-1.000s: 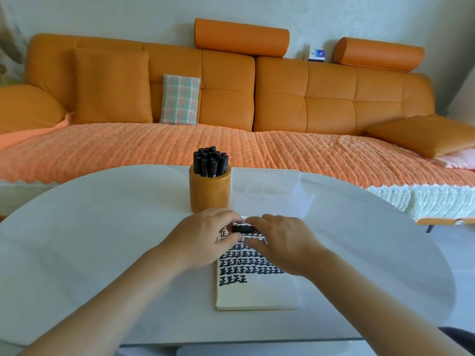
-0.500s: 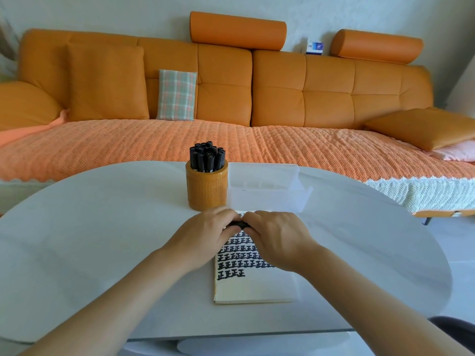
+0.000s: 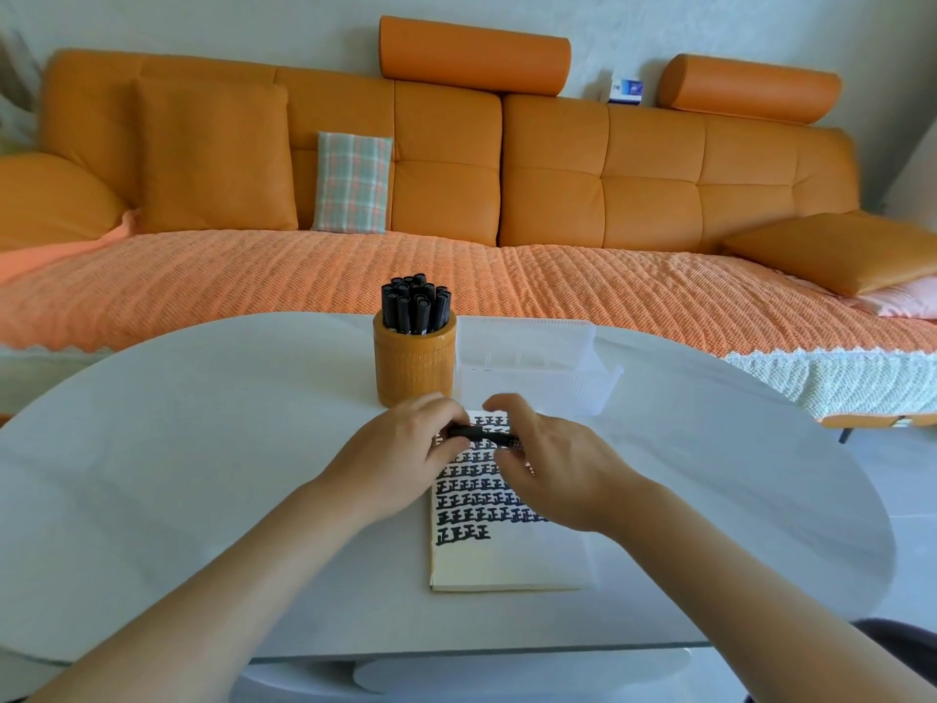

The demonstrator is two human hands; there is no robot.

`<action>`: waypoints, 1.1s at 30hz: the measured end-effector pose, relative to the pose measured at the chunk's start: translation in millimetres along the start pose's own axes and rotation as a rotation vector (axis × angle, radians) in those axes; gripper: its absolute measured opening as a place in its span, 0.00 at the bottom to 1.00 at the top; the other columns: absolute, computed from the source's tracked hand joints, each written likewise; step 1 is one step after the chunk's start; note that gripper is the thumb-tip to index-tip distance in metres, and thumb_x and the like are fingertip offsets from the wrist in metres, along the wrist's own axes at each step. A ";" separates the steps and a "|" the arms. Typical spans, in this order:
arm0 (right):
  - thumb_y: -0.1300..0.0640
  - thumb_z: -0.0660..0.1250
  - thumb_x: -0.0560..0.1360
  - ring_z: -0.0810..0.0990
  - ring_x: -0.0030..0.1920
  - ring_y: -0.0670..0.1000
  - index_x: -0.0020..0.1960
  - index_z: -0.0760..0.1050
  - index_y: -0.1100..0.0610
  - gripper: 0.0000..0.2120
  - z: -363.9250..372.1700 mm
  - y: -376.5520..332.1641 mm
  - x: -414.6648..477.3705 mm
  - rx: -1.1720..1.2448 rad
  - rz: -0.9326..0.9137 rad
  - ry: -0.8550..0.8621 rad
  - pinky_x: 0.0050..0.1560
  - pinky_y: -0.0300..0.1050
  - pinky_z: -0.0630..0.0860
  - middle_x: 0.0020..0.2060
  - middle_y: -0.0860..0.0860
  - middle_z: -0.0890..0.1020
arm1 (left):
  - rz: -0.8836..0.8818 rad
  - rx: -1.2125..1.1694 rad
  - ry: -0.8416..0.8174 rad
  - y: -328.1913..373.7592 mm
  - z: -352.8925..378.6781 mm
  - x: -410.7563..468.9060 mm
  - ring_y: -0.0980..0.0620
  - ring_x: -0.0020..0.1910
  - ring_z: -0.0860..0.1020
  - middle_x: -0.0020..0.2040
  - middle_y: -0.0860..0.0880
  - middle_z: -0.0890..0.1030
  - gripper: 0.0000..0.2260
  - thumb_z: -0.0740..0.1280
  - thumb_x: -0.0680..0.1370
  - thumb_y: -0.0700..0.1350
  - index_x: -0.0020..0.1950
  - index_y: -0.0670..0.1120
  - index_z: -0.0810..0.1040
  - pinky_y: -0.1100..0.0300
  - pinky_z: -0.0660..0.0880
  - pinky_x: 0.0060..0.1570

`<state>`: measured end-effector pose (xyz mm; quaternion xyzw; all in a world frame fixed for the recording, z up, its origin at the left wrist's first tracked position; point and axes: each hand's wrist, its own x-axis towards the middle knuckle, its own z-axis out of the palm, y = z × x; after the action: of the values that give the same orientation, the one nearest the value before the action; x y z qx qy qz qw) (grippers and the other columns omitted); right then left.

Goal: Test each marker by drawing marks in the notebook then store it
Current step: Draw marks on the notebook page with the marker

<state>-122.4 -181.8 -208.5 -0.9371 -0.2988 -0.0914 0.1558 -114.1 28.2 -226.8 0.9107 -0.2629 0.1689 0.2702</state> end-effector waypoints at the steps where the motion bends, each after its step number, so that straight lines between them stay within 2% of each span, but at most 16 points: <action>1: 0.56 0.55 0.80 0.73 0.35 0.52 0.66 0.61 0.51 0.15 -2.4 -0.3 -1.6 0.066 0.016 -0.017 0.38 0.53 0.73 0.39 0.46 0.74 | -0.012 0.007 0.010 -2.4 -0.5 -1.3 0.61 0.43 0.73 0.45 0.61 0.73 0.05 0.65 0.79 0.49 0.53 0.51 0.76 0.64 0.71 0.38; 4: 0.65 0.54 0.79 0.75 0.39 0.54 0.54 0.65 0.45 0.15 -8.8 3.2 -5.6 0.190 0.048 -0.052 0.42 0.55 0.75 0.45 0.48 0.73 | -0.064 0.031 0.037 -12.9 -1.9 -7.4 0.59 0.43 0.73 0.46 0.59 0.74 0.04 0.65 0.79 0.48 0.53 0.51 0.75 0.63 0.72 0.39; 7: 0.69 0.55 0.79 0.79 0.43 0.53 0.44 0.76 0.45 0.21 -10.8 6.8 -8.9 0.381 0.165 -0.037 0.48 0.50 0.79 0.48 0.49 0.75 | -0.123 0.039 0.047 -20.7 0.9 -15.9 0.60 0.43 0.73 0.47 0.59 0.75 0.04 0.65 0.79 0.47 0.54 0.51 0.75 0.67 0.68 0.38; 8: 0.70 0.55 0.79 0.80 0.44 0.52 0.45 0.79 0.45 0.23 -10.8 5.9 -10.8 0.509 0.226 -0.021 0.48 0.47 0.80 0.49 0.49 0.77 | -0.141 0.034 0.048 -22.1 2.7 -18.9 0.59 0.43 0.73 0.48 0.58 0.75 0.05 0.65 0.79 0.48 0.54 0.51 0.75 0.68 0.68 0.38; 10: 0.71 0.53 0.81 0.82 0.48 0.47 0.53 0.82 0.50 0.23 -11.4 0.8 -16.5 0.726 0.338 0.003 0.49 0.40 0.80 0.51 0.50 0.81 | -0.164 0.034 0.044 -24.0 6.7 -24.4 0.58 0.45 0.74 0.50 0.57 0.77 0.06 0.64 0.80 0.49 0.55 0.52 0.75 0.65 0.71 0.40; 13: 0.76 0.55 0.77 0.82 0.50 0.43 0.62 0.79 0.53 0.26 -8.7 -3.4 -28.7 0.888 0.374 0.011 0.47 0.33 0.77 0.52 0.50 0.84 | -0.185 0.036 0.055 -22.6 11.0 -30.6 0.58 0.46 0.74 0.49 0.57 0.77 0.06 0.63 0.80 0.51 0.55 0.52 0.74 0.60 0.74 0.42; 14: 0.76 0.59 0.77 0.82 0.49 0.44 0.62 0.79 0.53 0.24 -7.0 -4.5 -33.6 0.912 0.354 0.018 0.46 0.34 0.77 0.51 0.49 0.84 | -0.190 0.036 0.065 -20.8 12.1 -32.2 0.58 0.46 0.73 0.48 0.58 0.76 0.05 0.63 0.80 0.51 0.54 0.52 0.74 0.60 0.74 0.42; 16: 0.67 0.66 0.78 0.80 0.42 0.46 0.58 0.78 0.54 0.13 -4.4 -8.5 -42.4 0.917 0.294 0.034 0.42 0.36 0.76 0.43 0.49 0.82 | -0.198 0.040 0.086 -16.4 14.3 -34.2 0.56 0.44 0.72 0.46 0.57 0.74 0.04 0.63 0.80 0.50 0.52 0.51 0.74 0.61 0.71 0.40; 18: 0.60 0.65 0.81 0.75 0.34 0.50 0.51 0.78 0.56 0.04 -0.6 -13.0 -47.9 0.984 0.296 0.041 0.36 0.41 0.71 0.34 0.51 0.76 | -0.201 0.058 0.089 -13.8 16.2 -34.8 0.55 0.44 0.71 0.45 0.57 0.74 0.04 0.63 0.80 0.51 0.50 0.51 0.73 0.60 0.70 0.40; 20: 0.62 0.64 0.79 0.74 0.31 0.53 0.49 0.78 0.57 0.05 4.1 -14.7 -50.2 1.062 0.336 0.035 0.32 0.41 0.68 0.33 0.54 0.76 | -0.188 0.087 0.074 -13.8 17.8 -35.1 0.54 0.46 0.71 0.46 0.56 0.75 0.05 0.63 0.79 0.51 0.48 0.51 0.72 0.58 0.70 0.41; 23: 0.67 0.66 0.73 0.77 0.31 0.55 0.48 0.77 0.61 0.05 7.8 -15.9 -53.2 1.076 0.318 0.043 0.29 0.37 0.69 0.35 0.57 0.80 | -0.168 0.126 0.061 -14.8 18.9 -35.4 0.53 0.46 0.70 0.46 0.57 0.75 0.05 0.63 0.79 0.51 0.47 0.51 0.72 0.59 0.68 0.40; 25: 0.70 0.69 0.72 0.76 0.30 0.54 0.43 0.75 0.65 0.04 10.7 -14.9 -54.7 1.080 0.323 0.058 0.30 0.40 0.71 0.32 0.56 0.80 | -0.151 0.145 0.056 -15.1 20.0 -35.3 0.53 0.46 0.70 0.46 0.57 0.76 0.05 0.63 0.79 0.52 0.47 0.51 0.72 0.58 0.67 0.40; 27: 0.70 0.70 0.72 0.73 0.28 0.52 0.40 0.73 0.64 0.07 15.0 -14.1 -55.0 1.061 0.356 0.062 0.29 0.42 0.71 0.29 0.53 0.78 | -0.137 0.166 0.051 -15.7 21.0 -34.5 0.53 0.46 0.70 0.46 0.56 0.76 0.05 0.63 0.78 0.52 0.47 0.52 0.72 0.58 0.67 0.39; 30: 0.68 0.72 0.71 0.71 0.27 0.48 0.36 0.72 0.64 0.09 20.2 -14.9 -54.1 0.986 0.378 0.082 0.28 0.39 0.68 0.28 0.49 0.77 | -0.127 0.183 0.049 -16.7 21.6 -33.9 0.52 0.45 0.71 0.45 0.55 0.76 0.05 0.63 0.78 0.51 0.47 0.51 0.72 0.58 0.67 0.38; 33: 0.68 0.72 0.71 0.71 0.29 0.47 0.37 0.71 0.66 0.10 21.6 -15.2 -53.8 0.928 0.362 0.098 0.29 0.38 0.67 0.28 0.49 0.77 | -0.125 0.188 0.045 -15.8 21.1 -33.9 0.52 0.45 0.70 0.45 0.55 0.76 0.04 0.62 0.78 0.50 0.46 0.51 0.72 0.57 0.67 0.38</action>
<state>-172.9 -191.2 -239.3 -0.8005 -0.1328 0.0356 0.5834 -128.9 40.3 -265.2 0.9426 -0.1824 0.1960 0.1996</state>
